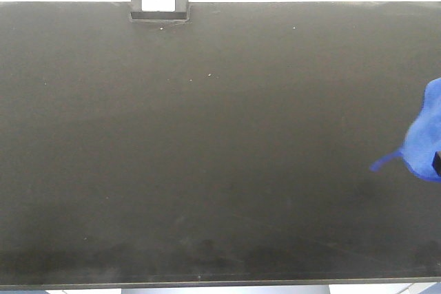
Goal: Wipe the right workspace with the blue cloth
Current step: 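Lower the held blue cloth onto the bench with the right gripper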
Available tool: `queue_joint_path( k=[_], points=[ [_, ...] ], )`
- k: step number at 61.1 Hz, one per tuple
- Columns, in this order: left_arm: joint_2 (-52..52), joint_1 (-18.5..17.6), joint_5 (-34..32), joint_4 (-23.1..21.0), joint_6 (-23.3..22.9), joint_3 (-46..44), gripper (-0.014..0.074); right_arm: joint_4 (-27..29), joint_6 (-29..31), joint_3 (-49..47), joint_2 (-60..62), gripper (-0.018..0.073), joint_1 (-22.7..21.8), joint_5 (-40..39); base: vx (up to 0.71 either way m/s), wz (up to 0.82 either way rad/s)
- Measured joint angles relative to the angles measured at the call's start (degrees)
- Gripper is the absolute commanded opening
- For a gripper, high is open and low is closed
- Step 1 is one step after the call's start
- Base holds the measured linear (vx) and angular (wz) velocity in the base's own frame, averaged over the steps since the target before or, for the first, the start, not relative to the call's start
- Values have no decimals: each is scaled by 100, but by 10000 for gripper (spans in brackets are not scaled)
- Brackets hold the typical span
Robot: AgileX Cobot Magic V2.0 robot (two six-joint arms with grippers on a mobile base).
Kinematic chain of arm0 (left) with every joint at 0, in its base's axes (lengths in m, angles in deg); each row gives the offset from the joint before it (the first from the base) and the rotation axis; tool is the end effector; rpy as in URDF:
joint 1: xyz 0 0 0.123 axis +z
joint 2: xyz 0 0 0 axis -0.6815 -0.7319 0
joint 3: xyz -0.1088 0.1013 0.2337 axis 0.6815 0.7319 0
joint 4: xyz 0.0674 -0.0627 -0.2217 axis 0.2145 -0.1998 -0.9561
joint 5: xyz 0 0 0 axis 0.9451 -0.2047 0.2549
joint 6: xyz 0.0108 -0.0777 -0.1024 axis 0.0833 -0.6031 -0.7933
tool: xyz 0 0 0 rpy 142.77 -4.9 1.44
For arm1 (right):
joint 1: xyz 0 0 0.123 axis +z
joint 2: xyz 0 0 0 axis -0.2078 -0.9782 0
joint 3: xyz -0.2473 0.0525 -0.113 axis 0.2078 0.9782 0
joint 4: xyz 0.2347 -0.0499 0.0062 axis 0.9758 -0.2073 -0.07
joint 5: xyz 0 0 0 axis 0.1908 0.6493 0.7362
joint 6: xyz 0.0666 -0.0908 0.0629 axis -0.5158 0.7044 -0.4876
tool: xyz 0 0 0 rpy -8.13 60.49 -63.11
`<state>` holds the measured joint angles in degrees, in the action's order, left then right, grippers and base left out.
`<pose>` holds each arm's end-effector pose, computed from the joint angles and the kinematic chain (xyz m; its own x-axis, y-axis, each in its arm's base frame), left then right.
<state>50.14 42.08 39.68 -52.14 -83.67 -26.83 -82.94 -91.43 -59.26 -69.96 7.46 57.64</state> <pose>0.0894 0.0030 0.1775 -0.1602 -0.0381 -0.9864 -0.0241 0.9991 -0.0347 0.1646 -0.0204 0.2407 -0.3411 -0.0755 -0.9370 0.0978 0.9885 -0.1153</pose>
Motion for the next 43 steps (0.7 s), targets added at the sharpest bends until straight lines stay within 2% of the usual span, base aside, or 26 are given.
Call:
queue_joint_path(
  k=[22,31,43],
  points=[
    [0,0,0,0,0,0,-6,-35,46,0,-6,0,0,5,0,0],
    [0,0,0,0,0,0,-6,-354,135,0,-373,0,0,86,0,0],
    [0,0,0,0,0,0,-6,-997,166,0,-1637,0,0,133,0,0]
  ],
)
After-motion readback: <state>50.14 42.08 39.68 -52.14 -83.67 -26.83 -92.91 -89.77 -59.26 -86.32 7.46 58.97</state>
